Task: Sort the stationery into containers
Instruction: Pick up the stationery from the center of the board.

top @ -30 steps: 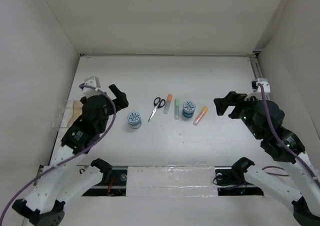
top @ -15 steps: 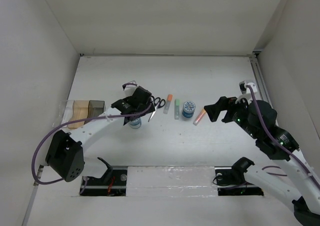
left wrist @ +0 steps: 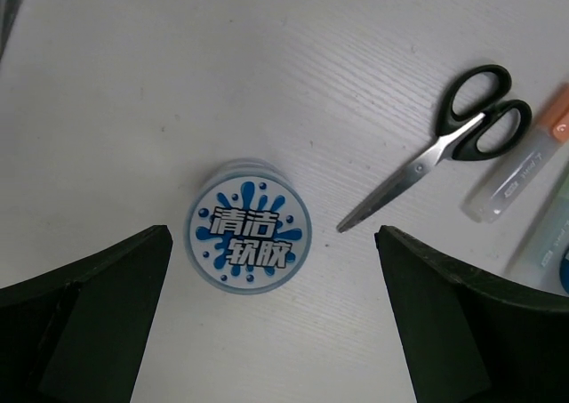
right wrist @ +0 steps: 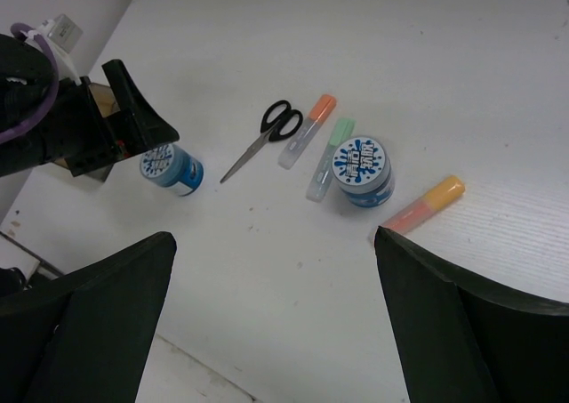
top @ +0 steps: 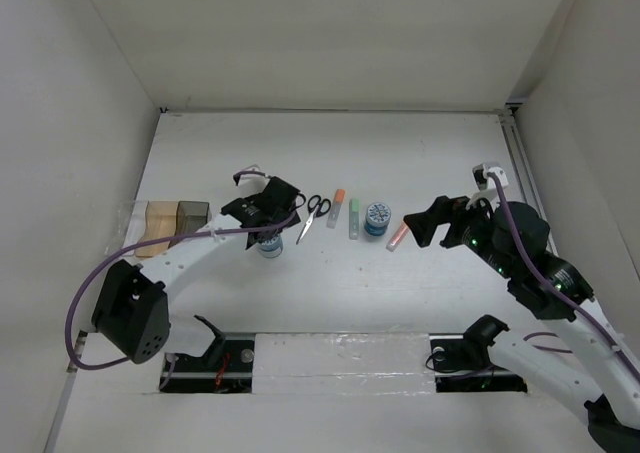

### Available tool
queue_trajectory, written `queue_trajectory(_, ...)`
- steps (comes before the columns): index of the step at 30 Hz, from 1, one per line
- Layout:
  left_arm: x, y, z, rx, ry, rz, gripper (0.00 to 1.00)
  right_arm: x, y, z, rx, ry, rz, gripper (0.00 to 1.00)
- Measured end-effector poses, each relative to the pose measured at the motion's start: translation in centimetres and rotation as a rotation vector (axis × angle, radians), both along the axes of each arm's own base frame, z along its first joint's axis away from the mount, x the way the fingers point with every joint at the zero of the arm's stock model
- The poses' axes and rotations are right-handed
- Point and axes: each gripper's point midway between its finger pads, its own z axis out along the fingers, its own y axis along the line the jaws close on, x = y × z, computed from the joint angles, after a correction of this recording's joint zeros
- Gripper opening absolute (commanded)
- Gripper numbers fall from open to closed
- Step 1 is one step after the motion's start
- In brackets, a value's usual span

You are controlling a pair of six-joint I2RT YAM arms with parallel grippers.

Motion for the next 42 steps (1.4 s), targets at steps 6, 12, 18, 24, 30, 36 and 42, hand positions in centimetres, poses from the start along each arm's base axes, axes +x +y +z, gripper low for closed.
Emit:
queue_trajectory(6, -0.7, 1.8, -1.0, 0.031, 0.023, 0.037, 1.00, 0.1, 0.4, -0.3, -0.004, 0.005, 0.018, 1.00)
queue_trajectory(12, -0.9, 1.8, -1.7, 0.034, 0.032, 0.034, 1.00, -0.2, 1.1, 0.3, 0.015, -0.013, 0.053, 1.00)
queue_trajectory(18, -0.6, 1.6, -2.8, 0.039, 0.045, 0.032, 1.00, -0.2, 1.3, 0.5, 0.024, -0.021, 0.065, 1.00)
queue_trajectory(24, -0.7, 1.5, -4.2, 0.048, 0.068, 0.029, 0.94, -0.2, 1.4, 0.6, 0.028, -0.024, 0.069, 1.00)
queue_trajectory(30, -0.9, 1.5, -4.8, 0.046, 0.072, 0.024, 0.78, -0.2, 1.4, 0.7, 0.030, -0.027, 0.069, 1.00)
queue_trajectory(36, -0.7, 1.3, -5.0, 0.042, 0.072, 0.020, 0.54, -0.2, 1.4, 0.7, 0.030, -0.027, 0.069, 1.00)
queue_trajectory(42, -0.6, 1.2, -5.0, 0.043, 0.068, 0.019, 0.07, -0.2, 1.4, 0.6, 0.029, -0.027, 0.069, 1.00)
